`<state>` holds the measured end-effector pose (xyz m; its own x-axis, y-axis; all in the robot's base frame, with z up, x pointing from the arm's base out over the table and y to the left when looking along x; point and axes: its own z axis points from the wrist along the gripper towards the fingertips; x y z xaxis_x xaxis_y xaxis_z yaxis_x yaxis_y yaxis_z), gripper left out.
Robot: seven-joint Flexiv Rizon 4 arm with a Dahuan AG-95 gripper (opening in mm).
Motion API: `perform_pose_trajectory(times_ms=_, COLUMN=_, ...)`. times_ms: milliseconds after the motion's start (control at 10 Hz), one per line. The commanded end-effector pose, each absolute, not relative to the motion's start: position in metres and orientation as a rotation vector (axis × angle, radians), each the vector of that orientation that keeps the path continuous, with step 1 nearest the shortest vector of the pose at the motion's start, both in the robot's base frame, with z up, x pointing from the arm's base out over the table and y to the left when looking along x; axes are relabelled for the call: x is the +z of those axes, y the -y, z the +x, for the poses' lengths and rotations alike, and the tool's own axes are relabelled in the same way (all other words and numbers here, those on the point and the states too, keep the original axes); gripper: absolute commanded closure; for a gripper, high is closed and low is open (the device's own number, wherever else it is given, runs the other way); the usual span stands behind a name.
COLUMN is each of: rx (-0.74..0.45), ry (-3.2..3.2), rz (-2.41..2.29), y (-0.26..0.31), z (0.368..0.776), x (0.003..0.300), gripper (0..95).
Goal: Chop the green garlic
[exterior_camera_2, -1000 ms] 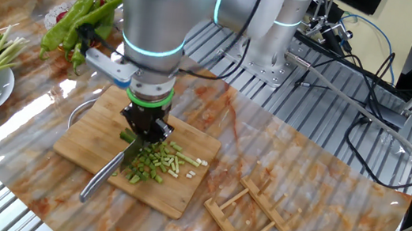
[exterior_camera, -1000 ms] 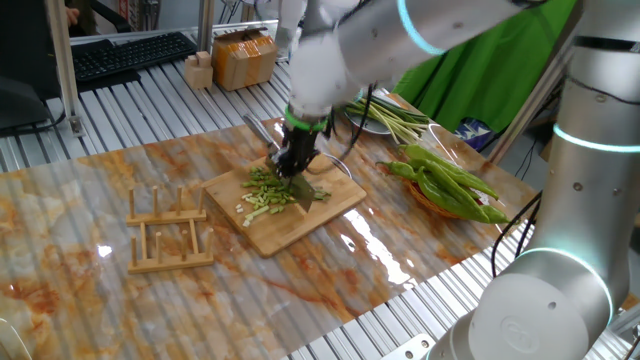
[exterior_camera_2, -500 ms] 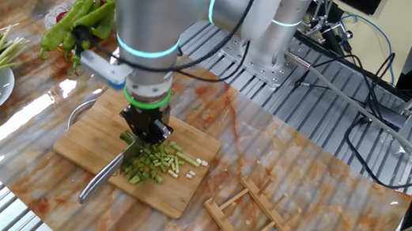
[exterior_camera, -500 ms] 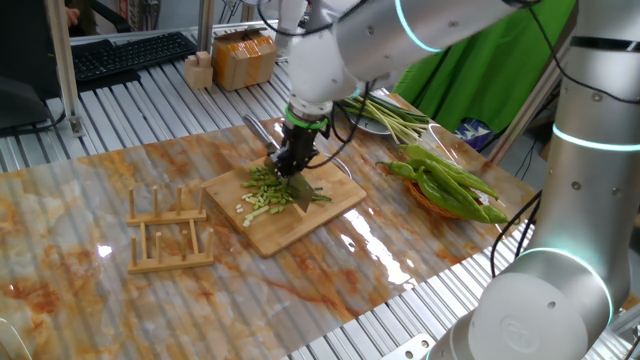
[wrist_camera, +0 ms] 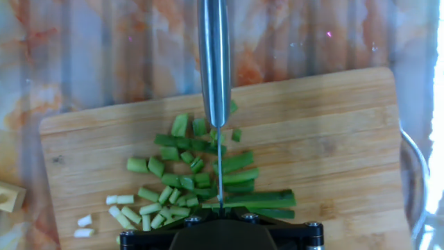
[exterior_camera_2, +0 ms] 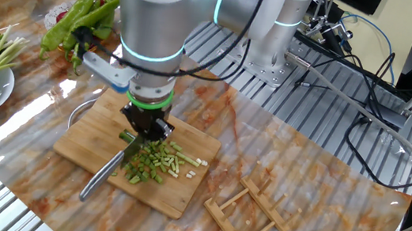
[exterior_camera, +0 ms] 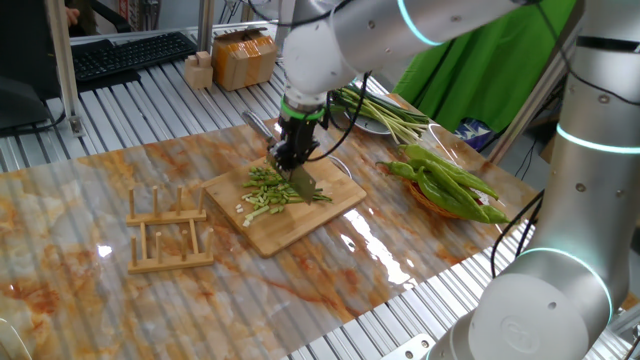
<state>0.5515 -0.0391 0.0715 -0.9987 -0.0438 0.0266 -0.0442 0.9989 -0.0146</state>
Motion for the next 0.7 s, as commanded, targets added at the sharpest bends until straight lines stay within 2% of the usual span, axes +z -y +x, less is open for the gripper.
perform_pose_trajectory(times_ms=100, rx=0.031, ry=3.116, rz=0.077, y=0.0426, z=0.5494, x=0.0744, gripper=95.0)
perform_pose_trajectory(times_ms=700, rx=0.033, ry=3.124, rz=0.093, y=0.0492, z=0.5485, x=0.0705, gripper=95.0)
